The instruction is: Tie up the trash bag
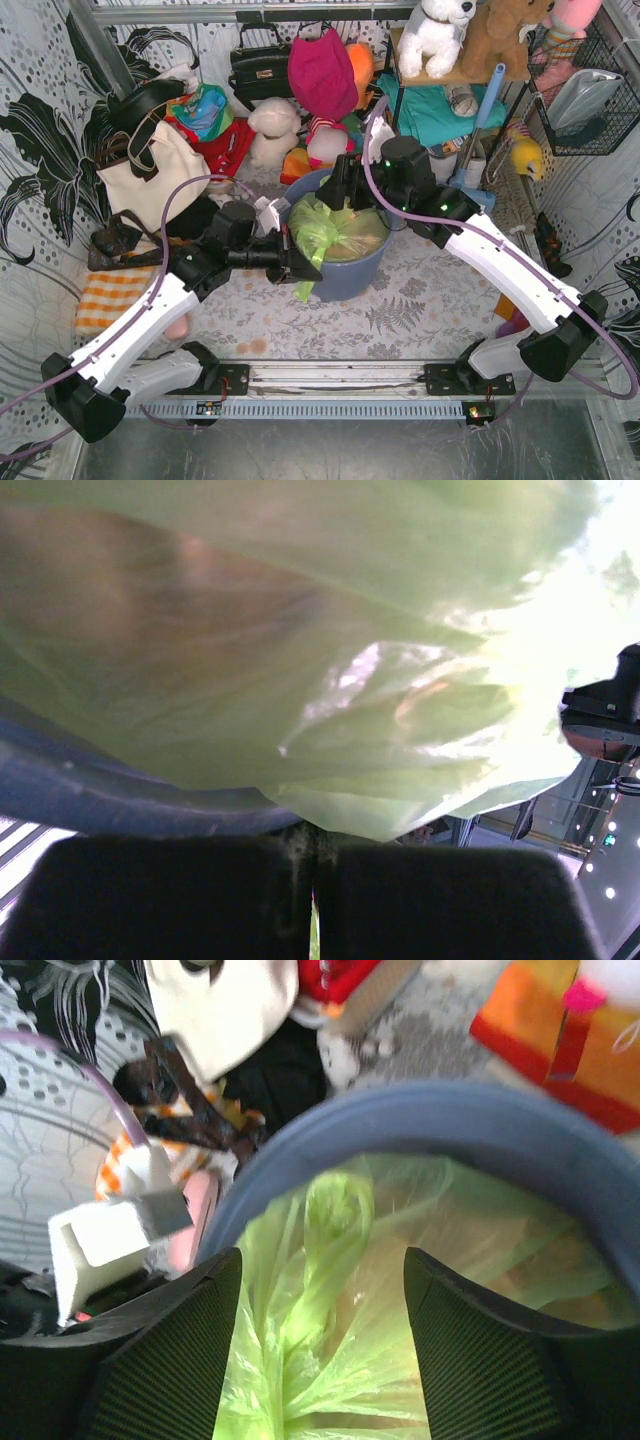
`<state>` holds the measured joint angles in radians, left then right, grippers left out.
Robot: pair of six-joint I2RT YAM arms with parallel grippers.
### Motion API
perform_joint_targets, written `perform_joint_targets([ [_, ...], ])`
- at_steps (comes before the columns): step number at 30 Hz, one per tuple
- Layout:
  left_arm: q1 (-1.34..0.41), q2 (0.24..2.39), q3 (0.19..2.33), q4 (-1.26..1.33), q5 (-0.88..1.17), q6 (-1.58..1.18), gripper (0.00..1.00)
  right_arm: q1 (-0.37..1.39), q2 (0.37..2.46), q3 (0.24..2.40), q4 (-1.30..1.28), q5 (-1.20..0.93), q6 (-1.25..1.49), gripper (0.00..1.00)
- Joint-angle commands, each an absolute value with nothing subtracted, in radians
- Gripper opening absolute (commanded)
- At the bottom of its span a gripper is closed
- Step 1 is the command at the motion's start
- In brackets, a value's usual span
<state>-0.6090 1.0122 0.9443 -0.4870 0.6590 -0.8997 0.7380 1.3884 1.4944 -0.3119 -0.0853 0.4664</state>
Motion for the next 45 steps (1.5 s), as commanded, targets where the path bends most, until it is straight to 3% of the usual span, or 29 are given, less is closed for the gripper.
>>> perform_joint_targets([
  [1,-0.611,1.020,0.990,-0.453,0.675,-0.876,0.00,0.733,1.381,1.439,-0.246,-0.195,0.568,0.62],
  [5,-0.611,1.022,1.012,-0.459,0.670,-0.876,0.00,0.733,1.400,1.436,-0.217,-0.204,0.576,0.39],
  [9,-0.611,1.020,1.066,-0.454,0.671,-0.887,0.00,0.731,1.402,1.451,-0.169,-0.185,0.554,0.02],
  [10,-0.611,1.024,1.093,-0.459,0.672,-0.886,0.00,0.730,1.399,1.464,-0.155,-0.160,0.541,0.00],
  [18,-0.611,1.134,1.389,-0.607,0.650,-0.806,0.00,0.726,1.435,1.738,-0.228,0.043,0.393,0.00],
  [26,-0.611,1.057,1.047,-0.423,0.693,-0.928,0.00,0.616,1.403,1.409,-0.060,0.125,0.430,0.00],
  [31,-0.610,0.985,0.963,-0.427,0.709,-0.949,0.00,0.567,1.424,1.377,-0.017,0.128,0.430,0.00],
  [41,-0.611,1.130,1.361,-0.639,0.678,-0.789,0.00,0.550,1.481,1.608,-0.048,0.100,0.374,0.00],
  [45,-0.611,1.134,1.385,-0.665,0.676,-0.777,0.00,0.533,1.485,1.621,-0.056,0.111,0.370,0.00],
])
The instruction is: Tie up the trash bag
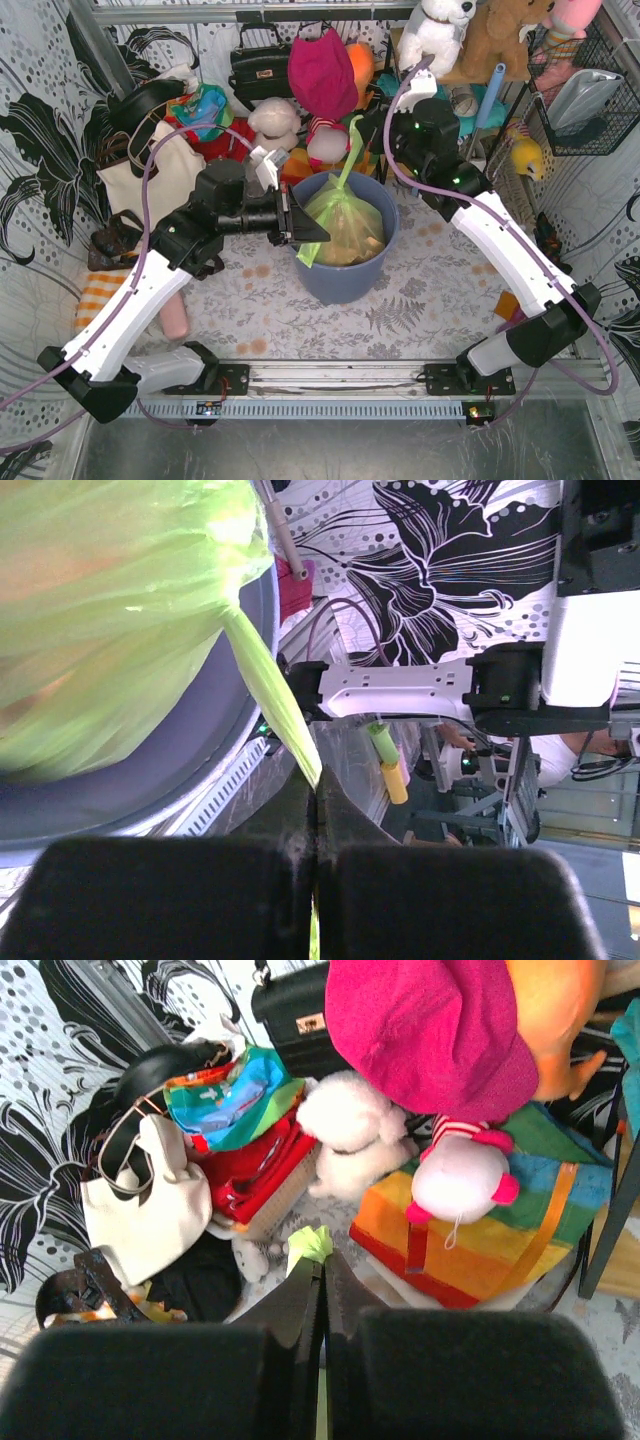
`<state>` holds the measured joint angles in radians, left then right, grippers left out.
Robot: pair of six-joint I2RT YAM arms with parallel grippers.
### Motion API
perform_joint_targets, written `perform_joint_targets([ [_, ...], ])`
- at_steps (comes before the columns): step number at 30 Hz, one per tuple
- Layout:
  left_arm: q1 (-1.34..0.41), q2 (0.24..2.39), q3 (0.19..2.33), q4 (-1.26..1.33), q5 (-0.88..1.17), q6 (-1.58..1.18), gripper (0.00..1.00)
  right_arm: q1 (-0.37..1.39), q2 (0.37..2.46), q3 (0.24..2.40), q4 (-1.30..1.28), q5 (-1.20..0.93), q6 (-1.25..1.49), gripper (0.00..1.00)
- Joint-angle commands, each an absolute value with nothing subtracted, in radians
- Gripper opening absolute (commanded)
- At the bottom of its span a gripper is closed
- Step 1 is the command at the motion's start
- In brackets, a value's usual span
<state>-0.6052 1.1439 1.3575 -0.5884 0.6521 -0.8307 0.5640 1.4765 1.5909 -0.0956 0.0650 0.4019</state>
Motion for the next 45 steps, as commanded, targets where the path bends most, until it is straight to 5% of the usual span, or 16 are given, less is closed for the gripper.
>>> perform_joint_targets([
  [1,-0.611,1.121,1.364,-0.660,0.678,-0.780,0.00,0.523,1.485,1.604,-0.051,0.110,0.377,0.00],
  [10,-0.611,0.997,1.051,-0.542,0.709,-0.863,0.00,0.443,1.518,1.446,0.012,0.054,0.452,0.00],
  [22,-0.611,1.103,1.391,-0.728,0.726,-0.759,0.00,0.423,1.574,1.699,-0.062,0.036,0.404,0.00],
  [32,-0.610,0.977,1.030,-0.575,0.750,-0.843,0.00,0.363,1.621,1.526,0.017,0.004,0.468,0.00],
  [45,-0.611,1.055,1.324,-0.754,0.729,-0.758,0.00,0.354,1.659,1.761,-0.074,-0.019,0.433,0.00],
])
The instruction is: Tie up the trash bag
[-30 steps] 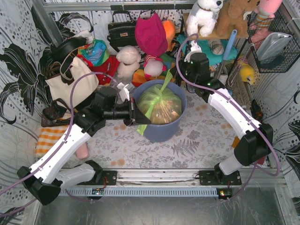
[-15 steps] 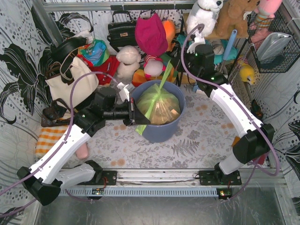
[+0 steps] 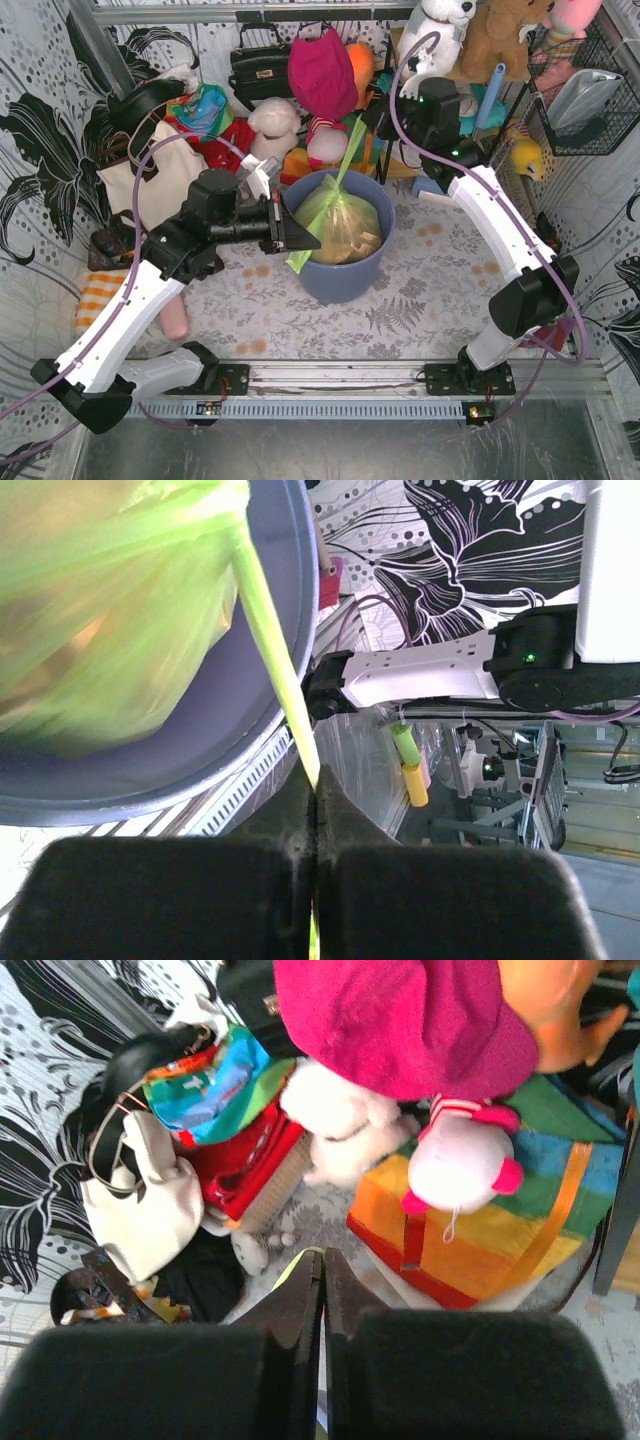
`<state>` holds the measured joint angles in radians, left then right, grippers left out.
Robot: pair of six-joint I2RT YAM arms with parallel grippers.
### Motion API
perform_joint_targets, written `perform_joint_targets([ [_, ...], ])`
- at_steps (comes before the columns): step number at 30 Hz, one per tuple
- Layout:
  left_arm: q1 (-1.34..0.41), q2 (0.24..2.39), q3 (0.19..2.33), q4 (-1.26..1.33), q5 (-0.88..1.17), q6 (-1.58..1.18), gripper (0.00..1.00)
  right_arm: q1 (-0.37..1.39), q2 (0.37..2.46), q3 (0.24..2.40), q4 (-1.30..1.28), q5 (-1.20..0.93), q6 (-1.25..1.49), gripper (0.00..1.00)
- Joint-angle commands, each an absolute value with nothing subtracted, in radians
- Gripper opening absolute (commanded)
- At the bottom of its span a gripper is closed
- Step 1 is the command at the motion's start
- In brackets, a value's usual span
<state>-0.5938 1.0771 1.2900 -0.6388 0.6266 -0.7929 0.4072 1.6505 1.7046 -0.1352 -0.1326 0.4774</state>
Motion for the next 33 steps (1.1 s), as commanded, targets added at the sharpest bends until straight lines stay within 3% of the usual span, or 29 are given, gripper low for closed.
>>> perform_joint_targets([
  [1,-0.610,1.052,1.305,-0.750,0.730,-0.758,0.00,0.353,1.658,1.745,-0.066,-0.016,0.432,0.00],
  [8,-0.607,0.990,1.098,-0.683,0.734,-0.772,0.00,0.331,1.659,1.547,0.007,-0.012,0.470,0.00],
  [12,-0.600,0.992,1.082,-0.695,0.744,-0.759,0.00,0.318,1.662,1.527,0.013,-0.019,0.477,0.00],
  [21,-0.591,1.153,1.460,-0.729,0.638,-0.663,0.00,0.322,1.615,1.673,-0.011,-0.073,0.491,0.00],
  [33,-0.590,1.380,1.751,-0.370,0.679,-0.729,0.00,0.525,1.478,1.833,0.048,-0.184,0.513,0.00],
])
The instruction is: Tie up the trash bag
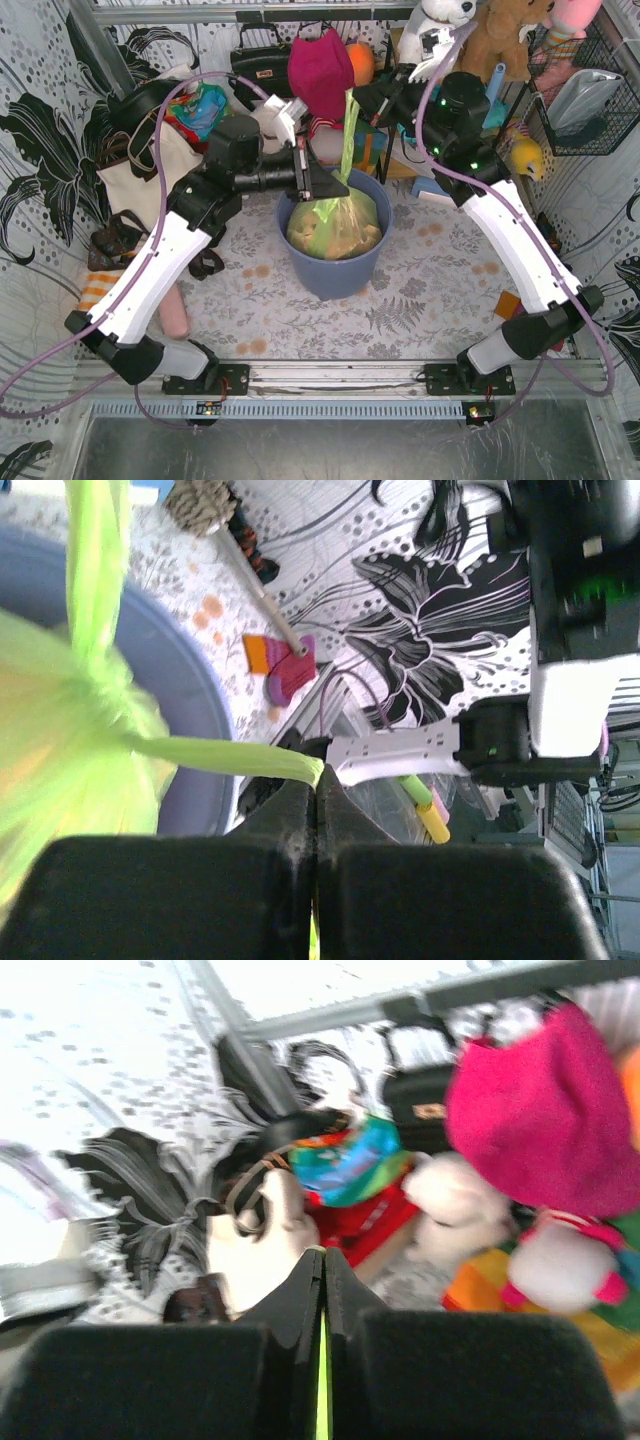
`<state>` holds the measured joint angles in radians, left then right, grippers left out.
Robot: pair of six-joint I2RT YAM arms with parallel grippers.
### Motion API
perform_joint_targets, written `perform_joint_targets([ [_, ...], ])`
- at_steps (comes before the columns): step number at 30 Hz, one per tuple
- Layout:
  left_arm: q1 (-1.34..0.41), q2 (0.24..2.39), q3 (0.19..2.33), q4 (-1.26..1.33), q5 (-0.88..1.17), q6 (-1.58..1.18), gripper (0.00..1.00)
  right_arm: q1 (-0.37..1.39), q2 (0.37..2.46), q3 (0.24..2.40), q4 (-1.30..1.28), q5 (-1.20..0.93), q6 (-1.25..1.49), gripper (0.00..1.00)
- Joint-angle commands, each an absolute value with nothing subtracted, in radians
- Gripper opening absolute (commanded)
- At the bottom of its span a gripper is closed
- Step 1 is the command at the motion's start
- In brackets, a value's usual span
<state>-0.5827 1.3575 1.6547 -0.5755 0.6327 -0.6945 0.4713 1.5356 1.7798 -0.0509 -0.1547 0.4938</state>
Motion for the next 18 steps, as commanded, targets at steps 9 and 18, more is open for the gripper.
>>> perform_joint_targets([
  [9,-0.591,1.427,1.773,-0.200,0.681,-0.809,0.00,0.609,1.410,1.739,0.102,-0.196,0.541,0.00],
  [18,-0.589,1.421,1.676,-0.084,0.739,-0.880,0.36,0.609,1.361,1.668,0.115,-0.160,0.531,0.00],
])
